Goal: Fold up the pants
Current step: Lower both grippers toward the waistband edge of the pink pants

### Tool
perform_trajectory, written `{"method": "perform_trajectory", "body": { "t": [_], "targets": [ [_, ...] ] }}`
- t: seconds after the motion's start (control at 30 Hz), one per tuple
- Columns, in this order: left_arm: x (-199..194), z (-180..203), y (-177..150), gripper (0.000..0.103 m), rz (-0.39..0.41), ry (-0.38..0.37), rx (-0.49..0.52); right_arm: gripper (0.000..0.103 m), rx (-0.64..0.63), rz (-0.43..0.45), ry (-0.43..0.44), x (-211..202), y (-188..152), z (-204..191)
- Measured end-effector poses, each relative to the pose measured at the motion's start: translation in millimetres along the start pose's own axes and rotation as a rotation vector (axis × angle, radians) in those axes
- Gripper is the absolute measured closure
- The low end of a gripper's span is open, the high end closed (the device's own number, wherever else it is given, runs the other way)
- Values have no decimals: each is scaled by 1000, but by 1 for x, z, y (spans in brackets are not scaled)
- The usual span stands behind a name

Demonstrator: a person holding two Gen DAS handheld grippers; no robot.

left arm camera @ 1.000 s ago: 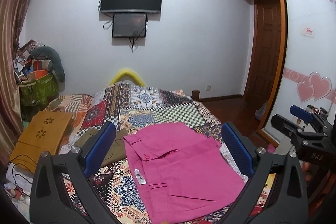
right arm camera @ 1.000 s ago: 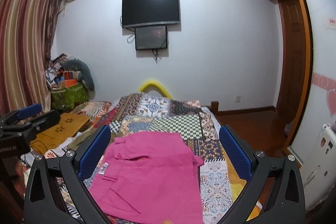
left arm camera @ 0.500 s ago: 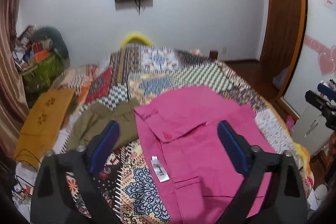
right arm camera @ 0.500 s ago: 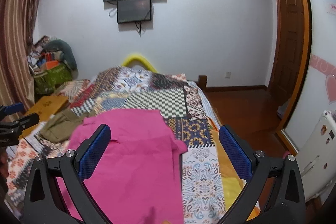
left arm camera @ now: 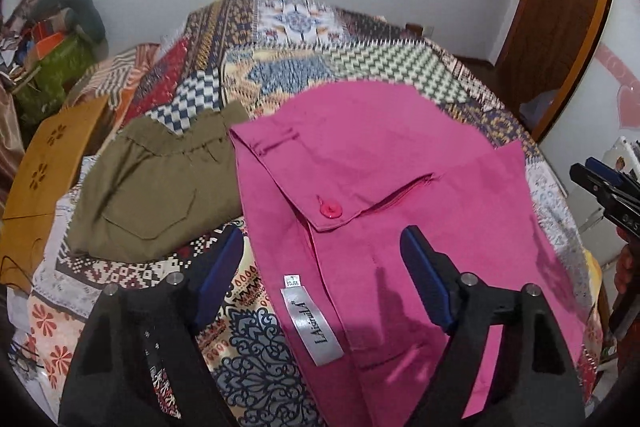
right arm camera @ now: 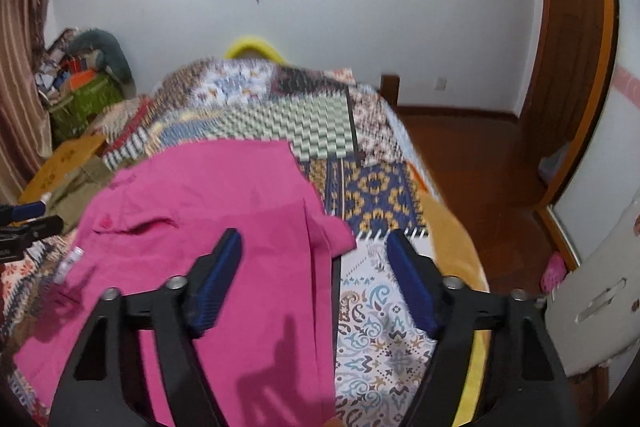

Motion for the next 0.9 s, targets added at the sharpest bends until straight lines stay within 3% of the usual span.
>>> {"method": "perform_trajectory", "body": {
  "t": [0.17, 0.5, 0.67, 0.7, 0.77, 0.8, 0.9],
  "targets": [
    [24, -1, -7, 34, -63, -30, -5, 41, 0, -75, 29, 26, -14, 5],
    [53, 0, -16, 53, -150, -133, -40, 46, -37, -117, 54, 60, -18, 4],
    [56, 6, -18, 56, -144, -116, -3, 47, -27, -155, 88, 76, -19, 4],
    [56, 7, -18, 60, -144, -116, 1, 48, -21, -161, 90, 79, -19, 4],
    [57, 6, -17, 71, -144, -116, 6, 62, -6, -191, 110, 84, -22, 5],
    [59, 7, -17, 79, -150, -131, 4, 64, 4, -202, 118, 86, -23, 5],
    [62, 7, -16, 85, -158, -143, -1, 66, 10, -217, 130, 88, -27, 3]
  ]
}}
Point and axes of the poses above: each gripper's, at about its wrist camera, not at the fingertips, and x roughly the way its jaws point, z to its right, y to its top, the point moved 6 cm from there along x, roughly the way its jaws point, and after that the axes turned 3 degrees about x, right-handed, at the moved point
